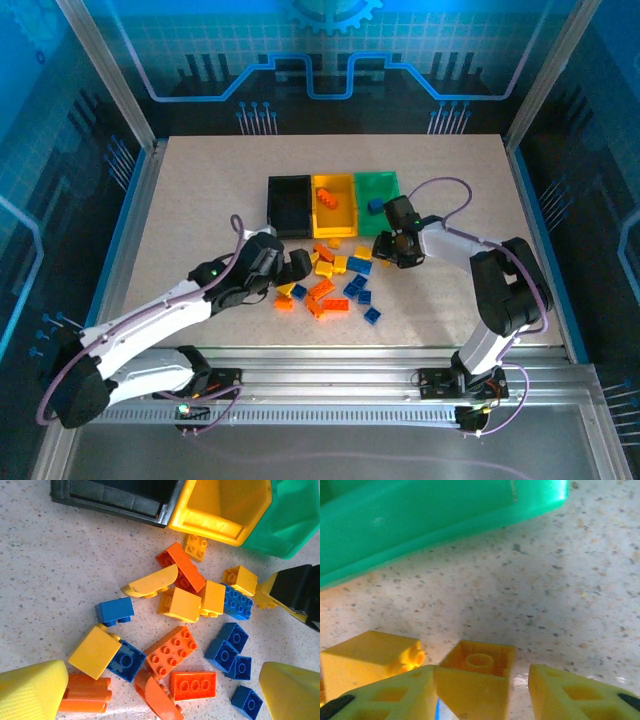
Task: Sort the legos into containers by color
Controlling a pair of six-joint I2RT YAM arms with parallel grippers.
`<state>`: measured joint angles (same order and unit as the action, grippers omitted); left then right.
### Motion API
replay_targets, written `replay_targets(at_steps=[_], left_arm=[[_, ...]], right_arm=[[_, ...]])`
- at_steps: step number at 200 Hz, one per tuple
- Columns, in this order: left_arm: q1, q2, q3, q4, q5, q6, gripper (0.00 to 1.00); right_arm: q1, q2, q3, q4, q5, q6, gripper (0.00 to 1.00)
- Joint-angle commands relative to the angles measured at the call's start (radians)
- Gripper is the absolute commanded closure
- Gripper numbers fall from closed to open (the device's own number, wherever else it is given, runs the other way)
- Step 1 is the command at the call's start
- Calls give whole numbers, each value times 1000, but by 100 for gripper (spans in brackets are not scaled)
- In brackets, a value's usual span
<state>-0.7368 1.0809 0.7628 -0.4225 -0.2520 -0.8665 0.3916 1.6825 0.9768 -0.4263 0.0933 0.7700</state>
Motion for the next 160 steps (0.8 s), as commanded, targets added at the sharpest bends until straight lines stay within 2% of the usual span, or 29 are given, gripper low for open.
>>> replay_targets(at_steps=[1,21,39,83,104,134,160], left_arm=[[-3,-47,-32,-25,-42,-30,1],[0,-58,-47,-23,-47,-29,1],[4,-55,-49,-31,-50,-27,1],[41,-74,-61,-68,-75,-23,1],[67,-96,-81,-79,-83,-23,1],[101,-140,-133,-103,-96,-43,1],[125,-189,-190,-113,-87,-72,1]], right_arm=[[-5,-5,-17,-35,59,21,48],[-3,20,-4,-31,48,9,47],[-3,38,6,-31,48,3,49],[4,12,-4,-41,57,-18,68],[27,-60,-6,-62,75,-40,73],[130,-159,68,-112,87,-87,74],[255,-98,231,-129,103,-116,73]])
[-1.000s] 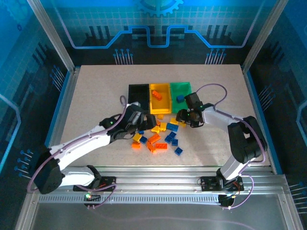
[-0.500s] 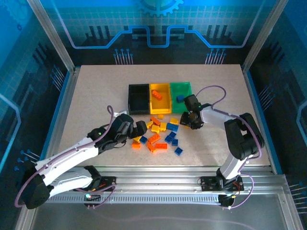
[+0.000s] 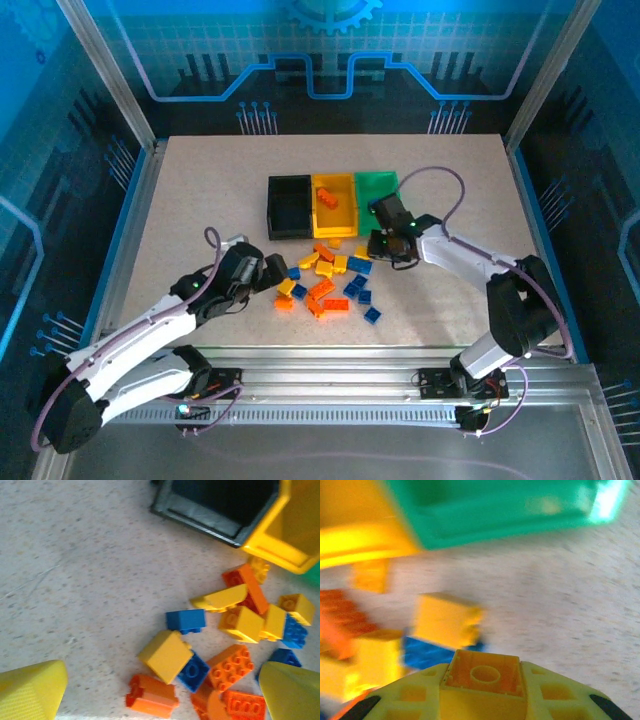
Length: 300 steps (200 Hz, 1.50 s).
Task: Sort the legos into containers by color
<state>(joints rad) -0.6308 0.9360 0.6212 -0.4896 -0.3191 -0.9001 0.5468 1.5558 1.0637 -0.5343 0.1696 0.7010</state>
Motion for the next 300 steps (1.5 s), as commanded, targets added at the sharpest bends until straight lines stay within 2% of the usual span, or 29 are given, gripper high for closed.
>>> replay_targets(at_steps=[1,34,78,110,124,136,149,173,200,224,271,300], left_arm=[[20,-44,-51,-46,-19,-40,1],[26,-83,-69,-73,0,-45,1],[29,-134,-91,-117,23,-51,1],[30,-183,-104,-140,34,-56,1],[31,-196,-101,-153,33,-53,1],[32,-203,-96,-159,34,-49,1],[32,-207,-89,-167,34,-48,1],[34,-215,-73,-166,41,-36,1],[34,-212,-46,-153,56,-11,1],[35,-207,-29,-146,52,-8,1],[43,-180,-37,-100,78,-7,1],[49,-150,-52,-68,95,-10,1]], right_arm=[[103,33,152,-21,28,-48,73],[174,245,408,3,24,-77,72],[198,524,753,-2,-20,-106,70],[201,704,991,-91,-4,-104,66],[199,757,1068,-113,-8,-103,60],[196,800,1127,-132,-25,-100,49],[196,811,1171,-145,-38,-95,41],[195,777,1190,-149,-45,-98,36],[203,621,1047,-133,-39,-91,34],[212,427,786,-116,-27,-56,32],[223,32,159,-95,-8,35,31],[227,-99,-35,-164,18,53,29]])
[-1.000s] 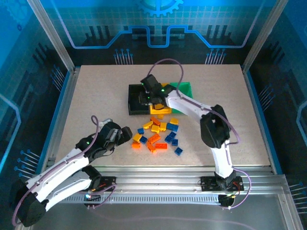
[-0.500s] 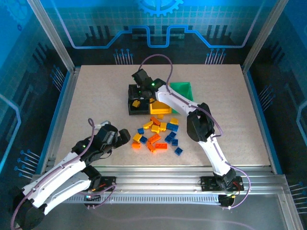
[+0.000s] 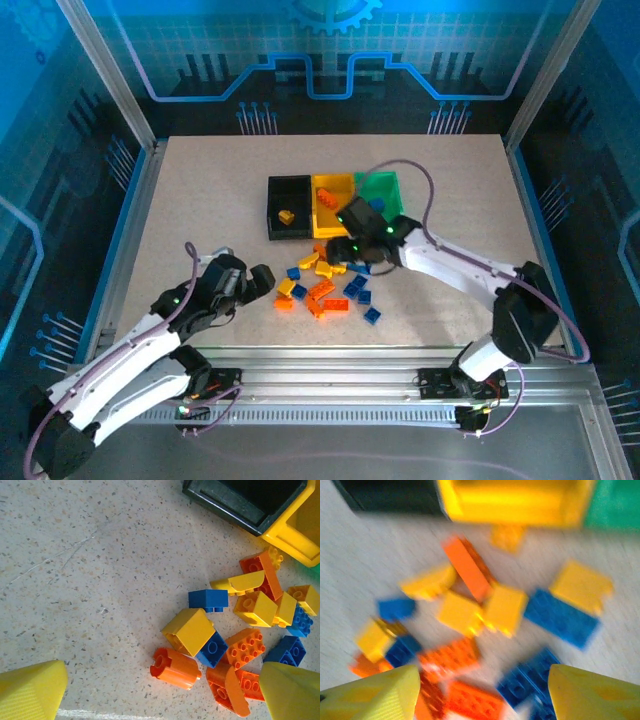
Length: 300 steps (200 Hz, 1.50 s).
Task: Sort the legos into containers by color
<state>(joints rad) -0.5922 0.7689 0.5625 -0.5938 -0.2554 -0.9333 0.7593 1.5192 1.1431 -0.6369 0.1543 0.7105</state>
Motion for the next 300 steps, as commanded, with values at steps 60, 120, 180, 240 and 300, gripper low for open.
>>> replay_targets(at_steps=[60,120,180,240,300], left_arm=[[17,56,-10,68,54,17,1],[25,47,-43,65,68,15,1],[33,95,-47,118,86,1,1],[34,110,-51,119,100,-6,1],[34,119,-47,135,107,-4,1]], right_arm=[[14,-48,-219,76,-5,44,26],[27,-43,-283,-20,-5,49,27],[74,-22,-356,-5,-41,54,28],[92,9,-355,10,-38,60,47],[88,-141,-336,-83,15,61,65]])
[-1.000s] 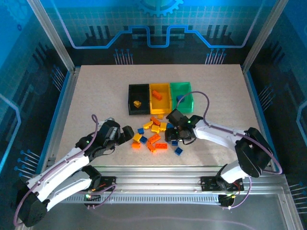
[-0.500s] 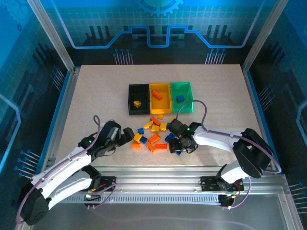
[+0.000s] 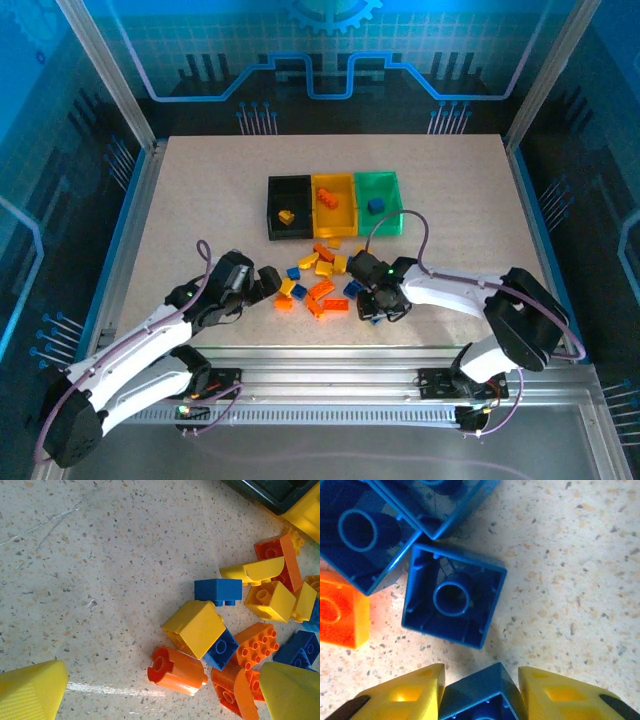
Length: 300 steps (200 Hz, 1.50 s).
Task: Sort the legos into containers by color
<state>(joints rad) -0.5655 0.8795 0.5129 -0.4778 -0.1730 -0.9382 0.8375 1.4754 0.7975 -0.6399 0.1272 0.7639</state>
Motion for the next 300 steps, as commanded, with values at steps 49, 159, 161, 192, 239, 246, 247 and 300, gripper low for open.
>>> replay_targets(at_steps=[49,159,161,192,239,246,247,300], left_arm=[[8,18,12,42,32,6,1],[13,62,44,12,63,21,1],[13,61,45,9,64,22,1],[13,68,59,-11,64,40,1],[14,104,85,-34,67,89,1],[13,121,93,-34,79,105,4],[13,124,94,-34,82,108,5],[-88,365,160,-42,35,183,12]], right_arm=[[-224,-151,255,-103,100,-94,65],[-464,557,957,-125,168,-105,60],[-465,563,965,-126,167,-104,60],[-478,623,1032,-133,102,-100,49],[-471,553,1007,-115,62,-95,35],[-466,517,974,-96,59,-95,35],[-465,513,970,-94,59,-95,35],[-437,310,702,18,39,-72,35]])
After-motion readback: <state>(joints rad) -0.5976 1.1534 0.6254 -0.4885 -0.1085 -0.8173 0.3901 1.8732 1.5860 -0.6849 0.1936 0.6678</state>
